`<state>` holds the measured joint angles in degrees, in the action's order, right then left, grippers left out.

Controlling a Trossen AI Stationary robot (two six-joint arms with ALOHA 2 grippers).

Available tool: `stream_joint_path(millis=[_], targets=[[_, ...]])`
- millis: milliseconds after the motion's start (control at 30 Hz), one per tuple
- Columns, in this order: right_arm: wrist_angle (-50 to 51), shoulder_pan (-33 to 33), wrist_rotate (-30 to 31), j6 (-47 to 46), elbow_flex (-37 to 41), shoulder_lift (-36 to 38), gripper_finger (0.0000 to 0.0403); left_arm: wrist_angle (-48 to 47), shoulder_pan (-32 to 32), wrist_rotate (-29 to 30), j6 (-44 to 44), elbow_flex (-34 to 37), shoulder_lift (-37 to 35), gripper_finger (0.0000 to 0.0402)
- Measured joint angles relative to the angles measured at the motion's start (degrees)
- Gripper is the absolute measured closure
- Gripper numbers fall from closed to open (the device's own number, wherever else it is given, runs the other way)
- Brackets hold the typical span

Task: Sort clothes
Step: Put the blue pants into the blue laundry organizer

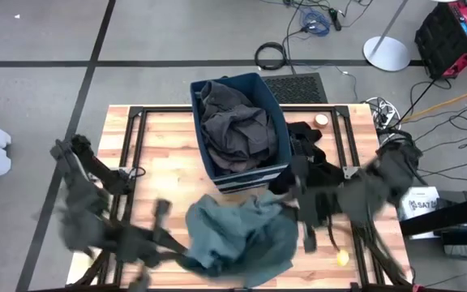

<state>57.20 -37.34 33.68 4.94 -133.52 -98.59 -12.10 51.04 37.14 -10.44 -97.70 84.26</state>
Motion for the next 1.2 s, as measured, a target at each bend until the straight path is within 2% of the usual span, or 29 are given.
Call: stream_joint_path(millis=[133,200,367,533,667,733,1000,1067,1200], targets=[[3.38,-6.7,10.28,-6.59,6.44,0.02,0.0403,5.97,0.65,4.68,1.95,6.25,2.69,0.0399],[3.62,-7.87,11.41,-11.07,11.74,0.02,0.0403,7.7,0.75,9.08,5.25,9.86,3.6,0.0399],[-2.76,-6.66,10.4,-21.36,29.57,-0.02,0.0403,8.71,-1.78,12.0,16.34,19.88,3.93,0.0399],[-21.48,-3.01,3.44,-23.87,48.27,0.56,0.0403,8.72,-5.71,12.54,28.74,29.87,3.08,0.0399],[-34.38,0.71,-0.86,-25.21,58.5,0.87,0.0403,8.19,-8.45,12.47,37.6,37.43,1.59,0.0399],[-35.12,2.43,-0.55,-28.34,61.76,0.87,0.0403,5.96,-9.13,12.16,42.73,40.45,0.8,0.0399],[-34.17,5.9,0.56,-43.54,71.46,0.92,0.0403,-18.27,-11.01,10.34,65.6,44.86,0.08,0.0399],[-34.27,5.9,0.47,-46.03,73.02,0.92,0.0401,-21.74,-11.01,10.06,68.3,44.92,0.08,0.0399],[-34.13,5.88,-0.49,-50.82,74.96,0.92,0.0392,-22.64,-11.07,9.04,68.61,44.92,0.08,0.0399]])
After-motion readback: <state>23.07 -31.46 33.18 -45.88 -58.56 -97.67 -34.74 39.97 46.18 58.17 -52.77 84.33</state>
